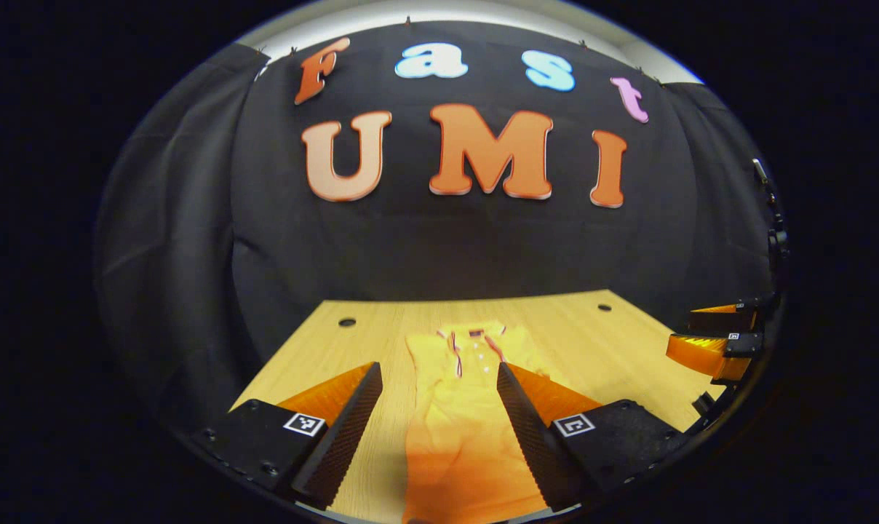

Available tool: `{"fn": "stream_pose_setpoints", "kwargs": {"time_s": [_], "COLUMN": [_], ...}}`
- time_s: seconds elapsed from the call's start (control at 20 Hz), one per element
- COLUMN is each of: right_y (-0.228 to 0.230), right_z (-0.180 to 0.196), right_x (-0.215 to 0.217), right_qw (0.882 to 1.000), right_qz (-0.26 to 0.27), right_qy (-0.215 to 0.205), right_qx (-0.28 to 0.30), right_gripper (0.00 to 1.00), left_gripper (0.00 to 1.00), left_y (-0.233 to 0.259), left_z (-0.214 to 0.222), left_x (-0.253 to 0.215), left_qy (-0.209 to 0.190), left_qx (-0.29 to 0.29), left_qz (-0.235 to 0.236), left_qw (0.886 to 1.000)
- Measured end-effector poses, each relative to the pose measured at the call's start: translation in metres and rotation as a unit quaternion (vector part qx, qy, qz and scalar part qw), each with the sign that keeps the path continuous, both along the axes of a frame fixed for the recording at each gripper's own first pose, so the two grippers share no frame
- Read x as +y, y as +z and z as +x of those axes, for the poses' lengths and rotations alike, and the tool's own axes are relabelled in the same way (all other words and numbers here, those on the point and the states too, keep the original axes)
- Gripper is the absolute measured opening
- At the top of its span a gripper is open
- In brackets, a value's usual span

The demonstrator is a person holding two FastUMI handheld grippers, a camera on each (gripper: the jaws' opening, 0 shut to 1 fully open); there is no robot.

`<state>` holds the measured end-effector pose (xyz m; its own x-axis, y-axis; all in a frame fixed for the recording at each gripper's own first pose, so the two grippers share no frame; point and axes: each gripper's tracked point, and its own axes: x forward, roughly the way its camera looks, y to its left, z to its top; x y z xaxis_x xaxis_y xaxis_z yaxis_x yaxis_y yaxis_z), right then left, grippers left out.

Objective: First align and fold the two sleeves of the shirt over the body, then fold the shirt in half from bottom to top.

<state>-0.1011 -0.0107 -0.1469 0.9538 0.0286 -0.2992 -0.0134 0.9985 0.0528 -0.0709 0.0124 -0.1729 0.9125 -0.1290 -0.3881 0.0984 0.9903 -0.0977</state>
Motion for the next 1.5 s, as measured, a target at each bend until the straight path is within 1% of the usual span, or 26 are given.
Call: {"fn": "stream_pose_setpoints", "kwargs": {"time_s": [0.15, 0.25, 0.35, 0.45, 0.65, 0.8, 0.95, 1.05, 1.1, 1.2, 1.25, 1.35, 1.4, 1.45, 1.5], "right_y": [-0.048, -0.083, -0.105, -0.124, -0.143, -0.168, -0.189, -0.198, -0.201, -0.212, -0.214, -0.212, -0.214, -0.214, -0.214], "right_z": [-0.017, -0.029, -0.036, -0.042, -0.046, -0.061, -0.071, -0.072, -0.071, -0.075, -0.077, -0.078, -0.076, -0.078, -0.078], "right_x": [0.008, 0.011, 0.014, 0.014, 0.017, 0.025, 0.035, 0.038, 0.039, 0.033, 0.035, 0.04, 0.042, 0.041, 0.041], "right_qw": [0.997, 0.992, 0.986, 0.981, 0.973, 0.963, 0.948, 0.942, 0.94, 0.933, 0.931, 0.931, 0.93, 0.93, 0.929], "right_qz": [0.015, 0.023, 0.03, 0.02, 0.028, 0.033, 0.041, 0.047, 0.046, 0.022, 0.018, 0.013, 0.004, -0.009, -0.023], "right_qy": [0.011, 0.012, 0.018, 0.018, 0.023, 0.033, 0.05, 0.05, 0.049, 0.042, 0.043, 0.05, 0.054, 0.053, 0.058], "right_qx": [0.072, 0.126, 0.166, 0.194, 0.227, 0.266, 0.312, 0.327, 0.334, 0.357, 0.363, 0.363, 0.364, 0.365, 0.365], "right_gripper": [0.98, 0.99, 0.99, 0.99, 0.99, 0.99, 0.99, 0.99, 0.99, 0.99, 0.99, 0.99, 0.99, 0.99, 0.99], "left_gripper": [0.98, 0.98, 0.98, 0.98, 0.99, 0.98, 0.98, 0.99, 0.99, 0.99, 0.99, 0.99, 0.99, 0.99, 0.98], "left_y": [-0.055, -0.086, -0.106, -0.116, -0.116, -0.138, -0.159, -0.169, -0.174, -0.183, -0.186, -0.191, -0.189, -0.191, -0.187], "left_z": [-0.015, -0.027, -0.031, -0.032, -0.044, -0.061, -0.072, -0.075, -0.075, -0.078, -0.078, -0.081, -0.077, -0.079, -0.079], "left_x": [0.0, 0.004, 0.006, 0.004, 0.006, 0.007, 0.005, 0.005, 0.003, 0.001, 0.0, -0.002, -0.004, -0.006, -0.006], "left_qy": [-0.011, -0.013, -0.015, -0.017, -0.026, -0.029, -0.029, -0.032, -0.034, -0.035, -0.033, -0.033, -0.033, -0.037, -0.043], "left_qx": [0.081, 0.14, 0.183, 0.212, 0.257, 0.295, 0.337, 0.357, 0.364, 0.38, 0.386, 0.395, 0.389, 0.394, 0.387], "left_qz": [0.011, 0.012, 0.023, 0.044, 0.043, 0.034, 0.034, 0.041, 0.042, 0.044, 0.046, 0.048, 0.044, 0.044, 0.042], "left_qw": [0.997, 0.99, 0.983, 0.976, 0.965, 0.954, 0.94, 0.933, 0.93, 0.923, 0.921, 0.917, 0.92, 0.917, 0.92]}}
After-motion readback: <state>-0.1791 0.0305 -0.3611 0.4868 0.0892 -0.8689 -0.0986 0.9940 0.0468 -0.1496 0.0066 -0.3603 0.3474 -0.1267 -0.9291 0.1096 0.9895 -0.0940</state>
